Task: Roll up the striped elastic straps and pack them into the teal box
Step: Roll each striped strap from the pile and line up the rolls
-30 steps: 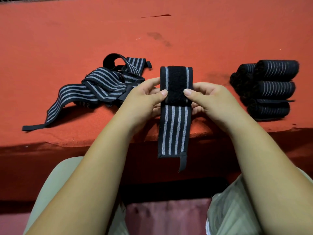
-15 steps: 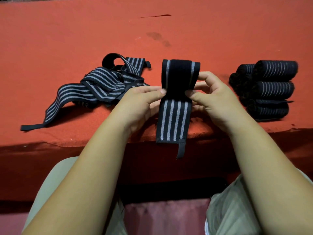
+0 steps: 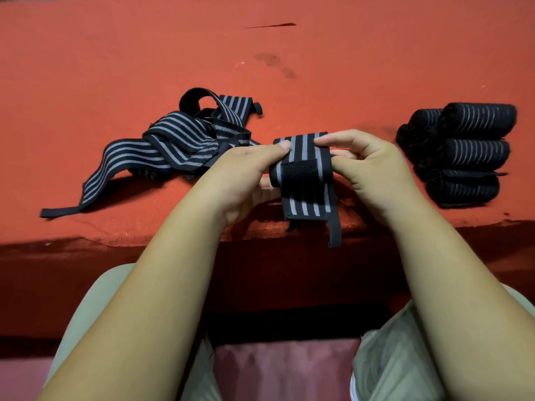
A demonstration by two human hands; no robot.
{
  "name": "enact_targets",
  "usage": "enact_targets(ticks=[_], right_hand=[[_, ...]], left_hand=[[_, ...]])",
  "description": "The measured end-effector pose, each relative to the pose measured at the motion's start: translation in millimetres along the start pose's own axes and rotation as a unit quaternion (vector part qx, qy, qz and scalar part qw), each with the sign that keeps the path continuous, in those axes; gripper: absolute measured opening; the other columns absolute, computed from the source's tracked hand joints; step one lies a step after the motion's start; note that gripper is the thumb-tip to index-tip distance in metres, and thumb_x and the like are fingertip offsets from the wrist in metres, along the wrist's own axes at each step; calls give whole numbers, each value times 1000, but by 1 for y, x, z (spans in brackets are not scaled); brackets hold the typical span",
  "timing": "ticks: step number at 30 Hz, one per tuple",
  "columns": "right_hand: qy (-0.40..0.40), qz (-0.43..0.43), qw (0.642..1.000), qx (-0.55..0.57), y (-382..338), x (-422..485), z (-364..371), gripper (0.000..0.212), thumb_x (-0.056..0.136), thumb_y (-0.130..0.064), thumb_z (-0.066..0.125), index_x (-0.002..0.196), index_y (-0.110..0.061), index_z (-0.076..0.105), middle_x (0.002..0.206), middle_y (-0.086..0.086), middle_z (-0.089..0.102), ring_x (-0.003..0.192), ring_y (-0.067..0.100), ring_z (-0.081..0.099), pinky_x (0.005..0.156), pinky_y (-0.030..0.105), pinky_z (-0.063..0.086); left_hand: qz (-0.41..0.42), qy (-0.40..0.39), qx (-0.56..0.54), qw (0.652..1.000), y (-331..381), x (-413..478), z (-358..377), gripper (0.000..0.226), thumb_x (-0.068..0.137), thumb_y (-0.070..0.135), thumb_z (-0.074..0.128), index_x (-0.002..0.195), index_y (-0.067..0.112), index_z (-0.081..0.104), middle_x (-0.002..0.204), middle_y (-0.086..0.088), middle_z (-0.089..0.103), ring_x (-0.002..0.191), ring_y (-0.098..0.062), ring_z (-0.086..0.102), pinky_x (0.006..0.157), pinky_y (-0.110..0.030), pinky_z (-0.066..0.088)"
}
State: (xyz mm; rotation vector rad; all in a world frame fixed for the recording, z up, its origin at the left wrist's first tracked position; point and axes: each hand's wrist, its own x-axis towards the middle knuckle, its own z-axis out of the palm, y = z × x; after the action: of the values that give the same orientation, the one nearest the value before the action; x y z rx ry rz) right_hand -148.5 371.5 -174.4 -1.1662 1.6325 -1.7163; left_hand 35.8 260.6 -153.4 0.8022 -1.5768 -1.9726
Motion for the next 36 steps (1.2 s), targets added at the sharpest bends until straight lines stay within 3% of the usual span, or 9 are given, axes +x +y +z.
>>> enact_targets(ticks=[2, 5, 8, 11, 16, 20, 27, 32, 36], right_hand=[[5, 9, 1000, 10, -3, -1, -1, 32, 98, 5, 62, 115, -14, 81, 112, 1, 82, 107, 16, 78, 96, 32, 61], [-13, 58, 998, 34, -5, 0, 0, 29, 109, -20, 59, 131, -32, 75, 114, 0, 82, 96, 21, 77, 88, 37, 63], [-51, 111, 991, 48, -7, -2, 1, 33, 111, -40, 56, 130, -19, 74, 100, 15, 78, 79, 28, 68, 71, 40, 59], [-87, 123, 987, 47, -7, -3, 1, 51, 109, -52, 55, 123, -9, 77, 94, 20, 72, 80, 30, 64, 70, 40, 57], [-122, 85, 988, 29, -13, -8, -2, 33, 109, -35, 62, 125, -11, 77, 108, 9, 80, 88, 24, 69, 80, 40, 56], [-90, 72, 993, 27, -12, -8, -4, 25, 108, -26, 64, 126, -15, 77, 118, 10, 81, 109, 36, 77, 89, 46, 58], [2, 78, 997, 15, -5, -2, -10, 31, 103, -29, 73, 130, -15, 73, 115, 6, 82, 111, 29, 78, 103, 58, 59], [48, 69, 995, -58, -3, 3, -16, 36, 97, -40, 79, 128, -24, 72, 111, 6, 81, 99, 22, 78, 94, 49, 59], [73, 65, 988, -116, -5, 7, -25, 24, 99, -40, 72, 122, -32, 73, 110, -12, 78, 100, 6, 75, 99, 41, 60]], left_hand=[[17, 11, -1, 1000, -3, 1, -1, 23, 106, 24, 69, 115, 5, 79, 116, -12, 81, 101, -29, 79, 85, -40, 64], [38, 39, -27, 998, -5, 3, 3, 30, 103, 22, 72, 120, -4, 77, 116, -20, 80, 104, -36, 78, 97, -56, 63], [58, 63, -46, 995, -7, 6, 7, 29, 102, 23, 75, 113, -3, 80, 115, -25, 79, 103, -38, 76, 102, -65, 58], [81, 95, -47, 991, -10, 7, 12, 28, 102, 24, 75, 112, -1, 81, 109, -23, 80, 101, -38, 78, 100, -57, 62], [116, 140, 69, 981, -13, 6, 19, 31, 104, 43, 70, 108, 16, 83, 101, -5, 84, 100, -27, 81, 100, -57, 61], [98, 113, 125, 981, -10, 3, 21, 38, 106, 54, 63, 112, 23, 83, 104, 0, 84, 102, -23, 81, 101, -54, 61], [62, -38, 63, 995, -6, 3, 7, 28, 105, 12, 68, 131, 4, 73, 127, -8, 79, 121, -25, 75, 110, -43, 56], [69, -13, 28, 997, -16, 11, 16, 36, 102, 4, 70, 138, 6, 70, 131, -11, 77, 122, -25, 75, 109, -44, 57], [64, 19, 7, 998, -11, 20, 32, 38, 101, 2, 72, 138, 9, 70, 120, -11, 81, 114, -26, 78, 103, -41, 62]])
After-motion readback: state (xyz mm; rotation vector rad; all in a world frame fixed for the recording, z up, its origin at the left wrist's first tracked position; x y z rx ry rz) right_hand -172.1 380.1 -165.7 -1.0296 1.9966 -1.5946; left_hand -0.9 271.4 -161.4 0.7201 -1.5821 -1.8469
